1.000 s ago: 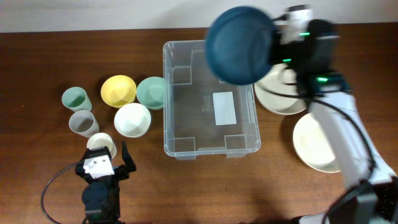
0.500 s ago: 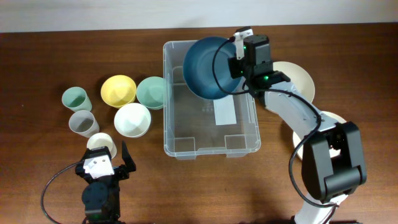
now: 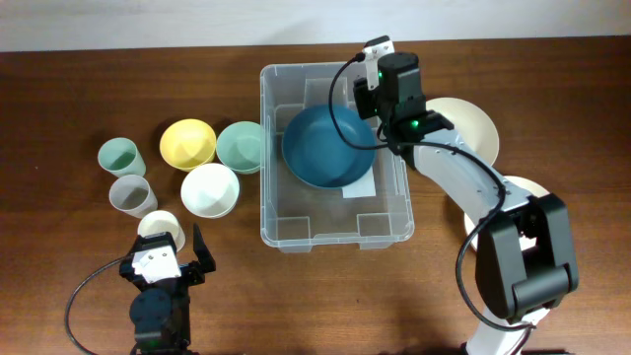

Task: Pack container
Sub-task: 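Lift the blue bowl and lower it into the clear container, then release the blue bowl and move the right gripper to the cream bowl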

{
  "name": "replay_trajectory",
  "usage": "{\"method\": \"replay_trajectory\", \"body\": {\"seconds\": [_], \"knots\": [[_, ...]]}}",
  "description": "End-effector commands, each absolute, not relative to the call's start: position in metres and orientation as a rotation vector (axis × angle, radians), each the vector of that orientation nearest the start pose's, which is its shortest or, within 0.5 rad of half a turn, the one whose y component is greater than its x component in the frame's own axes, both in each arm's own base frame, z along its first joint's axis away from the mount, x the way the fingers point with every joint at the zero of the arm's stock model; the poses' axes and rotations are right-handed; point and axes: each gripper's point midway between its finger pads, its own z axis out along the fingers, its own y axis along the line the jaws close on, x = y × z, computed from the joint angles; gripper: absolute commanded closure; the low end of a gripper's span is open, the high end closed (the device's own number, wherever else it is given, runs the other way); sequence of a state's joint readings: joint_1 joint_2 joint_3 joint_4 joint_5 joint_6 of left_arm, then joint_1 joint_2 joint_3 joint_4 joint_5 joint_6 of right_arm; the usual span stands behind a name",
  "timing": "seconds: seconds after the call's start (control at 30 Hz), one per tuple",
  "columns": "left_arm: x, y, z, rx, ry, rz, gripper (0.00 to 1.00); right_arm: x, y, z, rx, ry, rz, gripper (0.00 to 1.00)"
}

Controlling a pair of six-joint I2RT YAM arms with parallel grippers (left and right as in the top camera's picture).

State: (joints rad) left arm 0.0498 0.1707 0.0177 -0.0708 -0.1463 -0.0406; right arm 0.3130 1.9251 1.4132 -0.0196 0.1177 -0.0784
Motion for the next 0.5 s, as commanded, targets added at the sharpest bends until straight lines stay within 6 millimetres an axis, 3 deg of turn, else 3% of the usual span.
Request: {"method": "replay_trajectory", "body": {"seconds": [0.0,0.13,0.23,0.33,0.47], "knots": [[0.248,0.035,0.125,-0.157,1.786,0.139,0.00,0.549,0.117,0.250,-0.186,1.962,-0.117,0.55],[0.248,0.035,0.125,-0.157,1.786,0.139,0.00,0.541,0.064,0.277,-0.073,1.993,-0.236,0.55],[0.248,0.035,0.125,-0.157,1.786,0.139,0.00,0.533,0.017,0.281,0.055,2.041,-0.263,0.55],[0.248,0.035,0.125,-0.157,1.786,0.139,0.00,0.522,-0.038,0.264,0.198,2.124,-0.287,0.50],[0.248,0.035,0.125,-0.157,1.786,0.139,0.00,0.507,-0.087,0.221,0.283,2.277,-0.189,0.36]]}}
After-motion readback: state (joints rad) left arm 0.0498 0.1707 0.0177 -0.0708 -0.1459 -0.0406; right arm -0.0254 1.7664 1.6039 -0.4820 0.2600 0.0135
